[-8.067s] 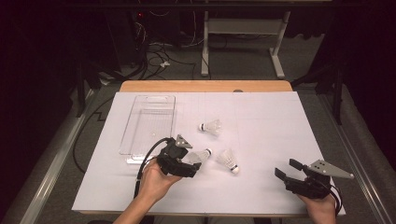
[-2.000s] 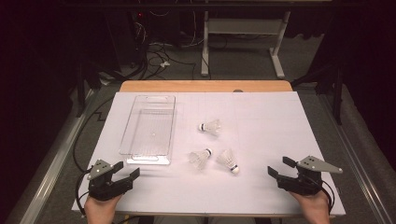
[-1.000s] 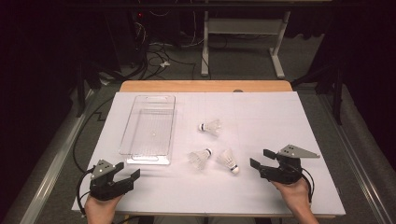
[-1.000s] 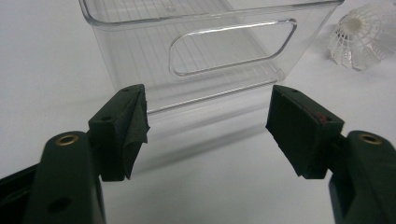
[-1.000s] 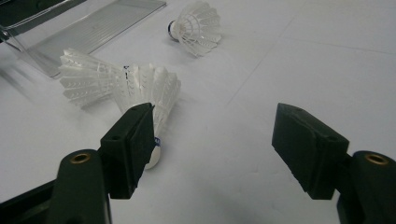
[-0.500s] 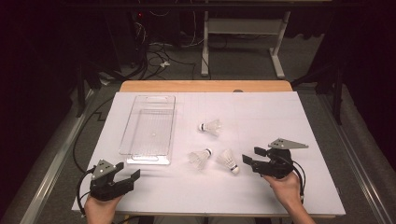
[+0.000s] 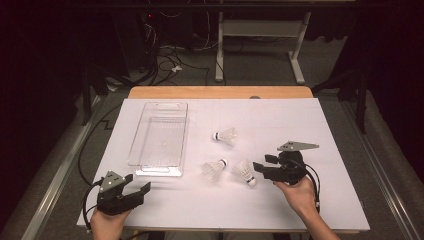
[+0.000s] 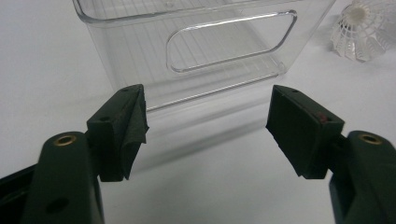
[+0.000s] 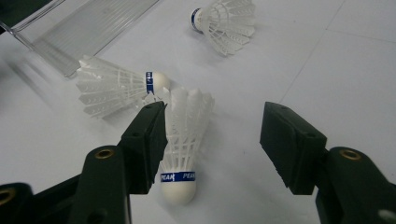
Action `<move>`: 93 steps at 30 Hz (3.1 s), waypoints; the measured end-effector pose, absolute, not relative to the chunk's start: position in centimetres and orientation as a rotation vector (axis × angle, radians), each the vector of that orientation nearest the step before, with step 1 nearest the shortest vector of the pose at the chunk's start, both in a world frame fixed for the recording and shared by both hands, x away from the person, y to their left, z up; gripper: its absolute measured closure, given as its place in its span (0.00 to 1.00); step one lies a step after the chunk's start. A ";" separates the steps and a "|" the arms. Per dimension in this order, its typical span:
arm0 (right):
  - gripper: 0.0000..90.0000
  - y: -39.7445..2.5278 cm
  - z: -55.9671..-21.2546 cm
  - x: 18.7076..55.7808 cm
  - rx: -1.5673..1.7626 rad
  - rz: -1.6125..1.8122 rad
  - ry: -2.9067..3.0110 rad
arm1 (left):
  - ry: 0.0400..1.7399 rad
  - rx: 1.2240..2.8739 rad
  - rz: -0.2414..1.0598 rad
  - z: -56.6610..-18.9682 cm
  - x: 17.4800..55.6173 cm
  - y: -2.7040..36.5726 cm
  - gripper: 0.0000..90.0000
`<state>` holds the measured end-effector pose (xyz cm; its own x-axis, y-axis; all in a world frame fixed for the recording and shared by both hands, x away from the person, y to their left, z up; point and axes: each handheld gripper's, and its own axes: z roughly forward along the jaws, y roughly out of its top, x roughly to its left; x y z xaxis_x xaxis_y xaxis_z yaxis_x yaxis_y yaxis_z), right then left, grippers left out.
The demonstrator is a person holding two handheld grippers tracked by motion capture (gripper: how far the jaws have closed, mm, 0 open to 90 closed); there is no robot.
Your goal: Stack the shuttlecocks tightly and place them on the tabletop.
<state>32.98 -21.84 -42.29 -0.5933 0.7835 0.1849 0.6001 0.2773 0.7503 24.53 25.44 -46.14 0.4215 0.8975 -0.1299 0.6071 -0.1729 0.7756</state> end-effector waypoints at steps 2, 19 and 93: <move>0.48 -21.4 -41.9 33.0 1.263 1.181 2.333 | 1.281 1.884 0.463 -46.1 24.5 25.4 0.33; 0.49 -18.8 -40.0 34.6 1.242 1.028 2.427 | 1.278 1.890 0.458 -46.2 24.6 25.3 0.32; 0.85 -13.9 -40.3 39.1 1.332 0.558 2.670 | 1.267 1.893 0.448 -46.2 24.6 25.4 0.32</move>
